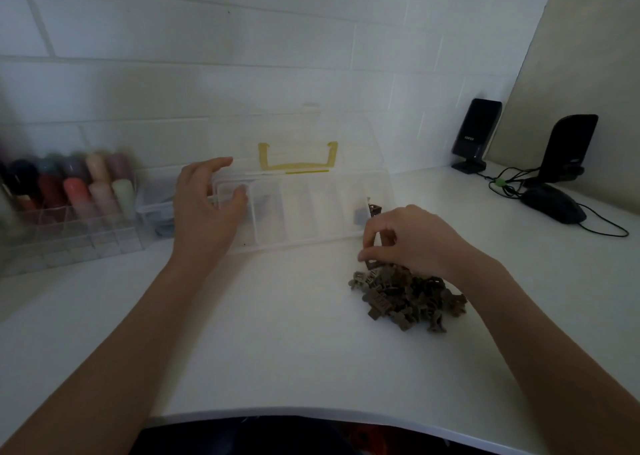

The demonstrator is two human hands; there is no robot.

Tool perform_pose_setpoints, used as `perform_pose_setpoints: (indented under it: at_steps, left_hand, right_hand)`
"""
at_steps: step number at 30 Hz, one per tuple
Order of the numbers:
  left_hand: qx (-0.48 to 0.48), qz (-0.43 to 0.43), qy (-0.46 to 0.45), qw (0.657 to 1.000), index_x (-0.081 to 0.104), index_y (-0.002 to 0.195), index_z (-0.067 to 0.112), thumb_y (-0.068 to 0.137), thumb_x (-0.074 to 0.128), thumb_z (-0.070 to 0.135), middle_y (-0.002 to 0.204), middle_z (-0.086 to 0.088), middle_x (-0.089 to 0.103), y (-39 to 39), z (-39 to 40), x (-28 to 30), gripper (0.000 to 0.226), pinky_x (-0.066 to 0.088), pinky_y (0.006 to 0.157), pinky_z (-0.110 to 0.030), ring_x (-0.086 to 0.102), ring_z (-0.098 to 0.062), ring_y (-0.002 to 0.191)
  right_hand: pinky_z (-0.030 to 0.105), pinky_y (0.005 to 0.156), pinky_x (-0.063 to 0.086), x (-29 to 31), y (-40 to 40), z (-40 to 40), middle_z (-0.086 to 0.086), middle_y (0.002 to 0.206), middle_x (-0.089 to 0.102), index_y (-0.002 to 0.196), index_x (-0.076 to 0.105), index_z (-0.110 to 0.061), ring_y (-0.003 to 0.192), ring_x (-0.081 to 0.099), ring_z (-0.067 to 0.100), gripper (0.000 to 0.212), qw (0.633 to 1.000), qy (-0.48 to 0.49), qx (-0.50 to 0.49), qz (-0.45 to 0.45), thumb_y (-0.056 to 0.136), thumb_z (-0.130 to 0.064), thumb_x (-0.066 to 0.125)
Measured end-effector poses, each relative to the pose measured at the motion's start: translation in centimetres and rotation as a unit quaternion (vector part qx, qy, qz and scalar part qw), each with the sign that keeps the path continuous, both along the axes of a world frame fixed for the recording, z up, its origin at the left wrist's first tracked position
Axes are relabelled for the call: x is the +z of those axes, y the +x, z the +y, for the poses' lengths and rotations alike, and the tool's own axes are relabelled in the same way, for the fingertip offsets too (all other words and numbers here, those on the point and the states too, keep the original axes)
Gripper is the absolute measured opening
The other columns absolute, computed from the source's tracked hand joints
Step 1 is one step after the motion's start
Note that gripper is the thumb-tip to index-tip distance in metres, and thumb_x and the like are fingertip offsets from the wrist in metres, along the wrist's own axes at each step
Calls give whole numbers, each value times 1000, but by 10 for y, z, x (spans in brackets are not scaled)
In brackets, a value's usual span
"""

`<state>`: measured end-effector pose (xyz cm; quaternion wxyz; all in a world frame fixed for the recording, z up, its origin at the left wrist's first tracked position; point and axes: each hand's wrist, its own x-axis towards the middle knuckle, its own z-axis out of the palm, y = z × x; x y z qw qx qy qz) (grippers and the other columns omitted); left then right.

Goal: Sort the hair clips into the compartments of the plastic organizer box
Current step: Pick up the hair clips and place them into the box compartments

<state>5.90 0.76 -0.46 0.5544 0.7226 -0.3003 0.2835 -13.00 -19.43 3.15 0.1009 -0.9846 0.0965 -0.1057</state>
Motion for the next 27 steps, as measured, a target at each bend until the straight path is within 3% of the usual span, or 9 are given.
perform_pose_setpoints:
  at_steps: [3, 6, 11, 13, 16, 19, 23, 25, 27]
  left_hand:
    - [3, -6, -2, 1000, 61, 115, 16, 74, 61, 17, 115, -2, 53, 0, -1, 0, 41, 34, 79, -2, 46, -2, 100]
    - [2, -6, -1, 1000, 61, 115, 16, 74, 61, 17, 115, -4, 54, 1, -1, 0, 41, 34, 79, -1, 46, 0, 99]
    - [2, -7, -4, 1000, 62, 114, 17, 74, 63, 12, 113, -2, 53, 1, -1, 0, 41, 34, 78, 0, 46, 3, 96]
    - [4, -6, -5, 1000, 62, 114, 17, 74, 63, 11, 112, 1, 52, 1, 0, 0, 41, 34, 77, 0, 47, 0, 96]
    - [2, -7, -3, 1000, 62, 114, 17, 74, 64, 11, 112, 0, 52, 0, 0, -1, 40, 34, 78, 0, 46, 1, 96]
    - [5, -8, -2, 1000, 61, 114, 17, 73, 63, 13, 112, 1, 52, 1, 0, -1, 41, 33, 78, 1, 45, 2, 97]
    - [3, -12, 0, 1000, 61, 115, 17, 73, 63, 15, 111, 3, 50, 1, 0, 0, 42, 33, 78, 0, 45, 4, 97]
    - [2, -10, -2, 1000, 61, 115, 17, 73, 62, 16, 111, 3, 50, -1, 0, 0, 42, 34, 78, 0, 45, 4, 96]
    - [3, -14, 0, 1000, 61, 115, 16, 74, 63, 13, 111, 3, 50, -2, 0, 0, 42, 32, 77, 1, 44, 4, 96]
  right_hand:
    - [16, 52, 36, -4, 5, 0, -17, 57, 59, 68, 65, -26, 56, 53, 2, 17, 989, 89, 0, -120, 76, -38, 74]
    - [13, 57, 41, -5, 7, -3, -12, 69, 66, 72, 66, -21, 62, 57, 3, 13, 960, 120, -32, -249, 81, -29, 70]
    - [18, 62, 44, -13, 12, -11, -1, 72, 65, 76, 66, -12, 65, 55, 7, 13, 931, 113, -90, -334, 86, -22, 66]
    - [25, 66, 47, -17, 18, -11, 1, 75, 65, 84, 65, -11, 67, 55, 10, 9, 925, 122, -107, -342, 87, -20, 65]
    - [20, 64, 45, -19, 24, -11, -4, 94, 64, 105, 55, -15, 72, 58, 10, 18, 924, 147, -94, -339, 89, -17, 63]
    - [27, 71, 48, -19, 23, -12, -4, 104, 62, 105, 52, -17, 83, 58, 12, 16, 932, 125, -83, -329, 92, -8, 54]
    - [26, 90, 40, -20, 14, -21, 2, 123, 58, 100, 70, -20, 109, 46, 18, 42, 941, 13, -96, -323, 80, 8, 47]
    - [41, 97, 34, -20, 12, -23, 3, 140, 47, 108, 71, -27, 123, 39, 28, 50, 959, -55, -105, -256, 78, 7, 49]
    - [43, 103, 24, -22, 12, -22, 1, 155, 26, 128, 57, -34, 136, 22, 29, 63, 979, -93, -110, -146, 80, 6, 46]
